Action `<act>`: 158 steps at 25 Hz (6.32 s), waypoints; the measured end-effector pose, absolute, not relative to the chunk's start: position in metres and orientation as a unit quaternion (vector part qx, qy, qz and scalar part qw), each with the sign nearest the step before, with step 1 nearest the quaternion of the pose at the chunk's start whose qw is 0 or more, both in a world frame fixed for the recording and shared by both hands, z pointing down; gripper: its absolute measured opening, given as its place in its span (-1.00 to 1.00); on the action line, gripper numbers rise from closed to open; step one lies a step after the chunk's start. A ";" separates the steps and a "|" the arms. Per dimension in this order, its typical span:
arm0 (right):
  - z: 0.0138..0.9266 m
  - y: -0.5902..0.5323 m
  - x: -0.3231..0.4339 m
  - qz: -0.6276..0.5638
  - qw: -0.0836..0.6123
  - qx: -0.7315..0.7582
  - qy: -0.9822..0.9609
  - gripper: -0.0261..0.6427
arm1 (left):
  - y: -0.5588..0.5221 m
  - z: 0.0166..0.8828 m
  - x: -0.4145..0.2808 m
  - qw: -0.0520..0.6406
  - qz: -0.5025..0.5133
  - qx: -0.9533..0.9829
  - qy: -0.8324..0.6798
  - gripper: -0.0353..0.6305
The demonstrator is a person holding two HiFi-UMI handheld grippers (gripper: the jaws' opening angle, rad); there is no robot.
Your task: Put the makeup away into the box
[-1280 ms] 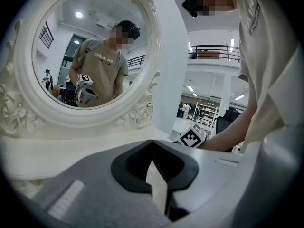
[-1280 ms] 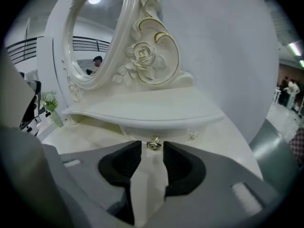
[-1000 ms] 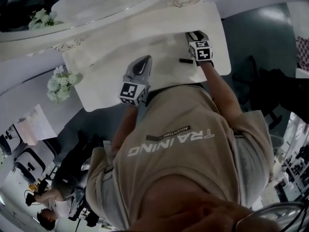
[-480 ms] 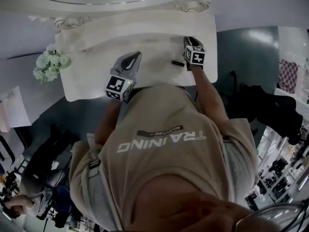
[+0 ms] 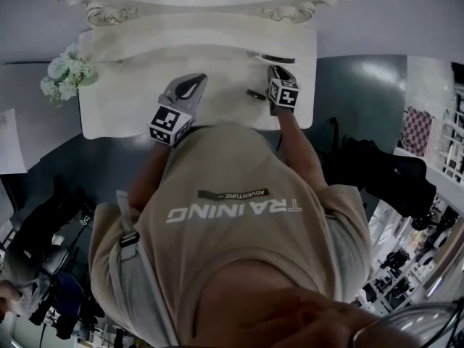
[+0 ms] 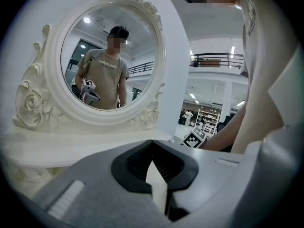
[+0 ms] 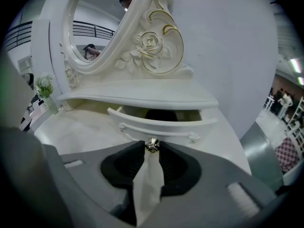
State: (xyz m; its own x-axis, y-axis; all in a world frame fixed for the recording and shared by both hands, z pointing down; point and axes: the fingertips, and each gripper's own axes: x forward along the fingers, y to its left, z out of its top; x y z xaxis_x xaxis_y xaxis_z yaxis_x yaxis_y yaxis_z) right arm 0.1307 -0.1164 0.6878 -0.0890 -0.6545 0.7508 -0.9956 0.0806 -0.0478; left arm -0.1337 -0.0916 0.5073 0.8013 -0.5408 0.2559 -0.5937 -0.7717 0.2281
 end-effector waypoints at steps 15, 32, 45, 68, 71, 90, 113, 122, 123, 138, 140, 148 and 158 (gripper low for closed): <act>0.688 -0.082 0.129 0.292 0.294 0.595 -0.688 -0.61 | -0.082 0.504 -0.116 0.145 0.090 0.939 -0.299 -0.88; 0.688 -0.004 0.103 0.249 0.319 0.407 -0.819 -0.48 | -0.069 0.507 -0.095 0.161 0.096 0.939 -0.289 -0.87; 0.707 0.000 0.054 0.139 0.436 0.255 -0.852 -0.49 | -0.062 0.519 -0.103 0.186 0.106 0.928 -0.305 -0.87; 0.623 -0.040 0.089 0.088 0.422 0.306 -0.849 -0.61 | -0.064 0.516 -0.088 0.182 0.089 0.933 -0.297 -0.88; 0.616 -0.054 0.101 0.078 0.426 0.317 -0.844 -0.61 | -0.064 0.515 -0.086 0.180 0.087 0.934 -0.295 -0.87; 0.635 -0.112 0.127 0.091 0.501 0.288 -0.811 -0.61 | -0.062 0.517 -0.105 0.188 0.091 0.919 -0.335 -0.87; 0.652 -0.128 0.134 0.329 0.393 0.413 -0.753 -0.47 | -0.079 0.521 -0.093 0.194 0.088 0.921 -0.325 -0.87; 0.637 -0.124 0.146 0.300 0.373 0.433 -0.764 -0.42 | -0.076 0.524 -0.096 0.198 0.091 0.921 -0.324 -0.87; 0.635 -0.123 0.147 0.298 0.368 0.435 -0.766 -0.42 | -0.075 0.524 -0.096 0.198 0.091 0.921 -0.323 -0.87; 0.624 -0.089 0.175 0.293 0.341 0.466 -0.762 -0.42 | -0.071 0.519 -0.066 0.188 0.104 0.937 -0.277 -0.88; 0.627 -0.084 0.180 0.298 0.338 0.470 -0.759 -0.42 | -0.073 0.521 -0.059 0.188 0.112 0.938 -0.268 -0.87; 0.648 -0.065 0.200 0.319 0.322 0.455 -0.767 -0.53 | -0.081 0.549 -0.010 0.193 0.157 0.938 -0.241 -0.87; 0.682 -0.079 0.226 0.277 0.289 0.464 -0.790 -0.91 | -0.100 0.620 0.074 0.196 0.221 0.930 -0.221 -0.88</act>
